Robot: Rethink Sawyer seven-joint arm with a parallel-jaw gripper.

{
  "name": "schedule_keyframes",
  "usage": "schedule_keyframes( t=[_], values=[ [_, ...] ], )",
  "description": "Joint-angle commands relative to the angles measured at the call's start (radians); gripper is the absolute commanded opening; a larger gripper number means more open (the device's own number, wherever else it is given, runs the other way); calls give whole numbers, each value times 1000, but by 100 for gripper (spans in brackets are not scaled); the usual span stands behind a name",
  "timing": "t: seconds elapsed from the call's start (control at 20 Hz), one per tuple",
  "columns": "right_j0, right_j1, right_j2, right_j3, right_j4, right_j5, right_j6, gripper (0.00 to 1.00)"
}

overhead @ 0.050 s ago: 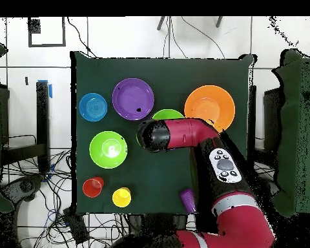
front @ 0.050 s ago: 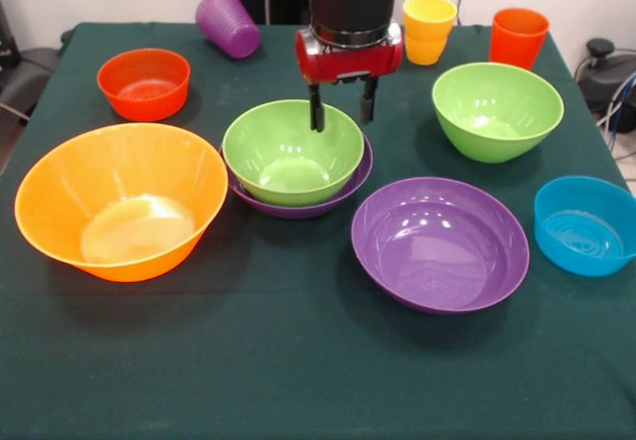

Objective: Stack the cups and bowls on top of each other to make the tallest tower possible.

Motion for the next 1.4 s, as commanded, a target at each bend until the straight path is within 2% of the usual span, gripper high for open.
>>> schedule_keyframes(
  t=[0.05, 0.35, 0.9, 1.4],
  values=[
    [12, -117, 68, 117, 64, 111, 51, 100],
    [32, -155, 60, 140, 93, 118, 59, 100],
    [75, -172, 34, 160, 113, 89, 95, 100],
    [130, -123, -6, 123, 116, 40, 149, 100]
  ],
)
